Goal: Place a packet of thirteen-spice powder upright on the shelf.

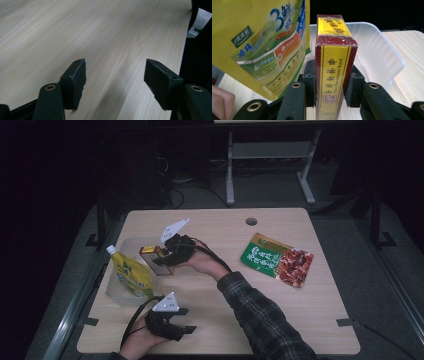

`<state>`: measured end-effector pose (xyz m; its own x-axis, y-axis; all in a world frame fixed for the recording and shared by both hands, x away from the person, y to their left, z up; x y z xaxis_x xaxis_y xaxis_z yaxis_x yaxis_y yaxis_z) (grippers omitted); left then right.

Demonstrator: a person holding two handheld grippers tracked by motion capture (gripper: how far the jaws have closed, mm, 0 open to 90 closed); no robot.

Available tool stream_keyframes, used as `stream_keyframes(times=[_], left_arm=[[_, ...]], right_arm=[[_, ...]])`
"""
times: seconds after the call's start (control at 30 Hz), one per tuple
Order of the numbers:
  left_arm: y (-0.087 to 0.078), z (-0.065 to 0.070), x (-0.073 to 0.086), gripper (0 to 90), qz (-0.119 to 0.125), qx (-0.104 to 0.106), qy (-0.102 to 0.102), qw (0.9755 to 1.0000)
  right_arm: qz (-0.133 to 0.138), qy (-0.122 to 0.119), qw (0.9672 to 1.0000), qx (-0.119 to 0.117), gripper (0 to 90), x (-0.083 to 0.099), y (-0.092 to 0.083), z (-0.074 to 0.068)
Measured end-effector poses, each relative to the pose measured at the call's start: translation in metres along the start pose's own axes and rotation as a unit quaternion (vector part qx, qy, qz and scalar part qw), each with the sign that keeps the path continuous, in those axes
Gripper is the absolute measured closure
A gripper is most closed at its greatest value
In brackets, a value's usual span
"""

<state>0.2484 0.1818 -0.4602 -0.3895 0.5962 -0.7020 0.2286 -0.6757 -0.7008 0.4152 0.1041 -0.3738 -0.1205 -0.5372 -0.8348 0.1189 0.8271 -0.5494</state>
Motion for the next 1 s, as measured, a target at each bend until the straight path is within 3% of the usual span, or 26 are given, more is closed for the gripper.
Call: stream_keyframes(times=[0.73,1.0], left_arm=[[0.002,0.001,-0.002,33.5,-0.005,0.003,0.011,0.9999],[0.003,0.001,-0.002,33.5,-0.004,0.005,0.009,0.9999]], right_arm=[[0.028,0.001,0.9996,-0.002,67.3,-0.012,-0.002,-0.001],[0.032,0.004,0.9995,-0.003,67.3,-0.014,0.007,-0.001]])
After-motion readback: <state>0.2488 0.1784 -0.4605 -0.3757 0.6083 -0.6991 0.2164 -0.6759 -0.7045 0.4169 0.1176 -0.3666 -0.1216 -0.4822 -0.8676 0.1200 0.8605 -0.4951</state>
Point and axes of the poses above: each handheld gripper's, and its own axes: y roughly forward along the jaws, x roughly out of its underside, z roughly to its right, the point moved 2 cm from there along y, roughly forward along the jaws, and after that the axes turned 2 degrees about y, right-handed, at the moved point
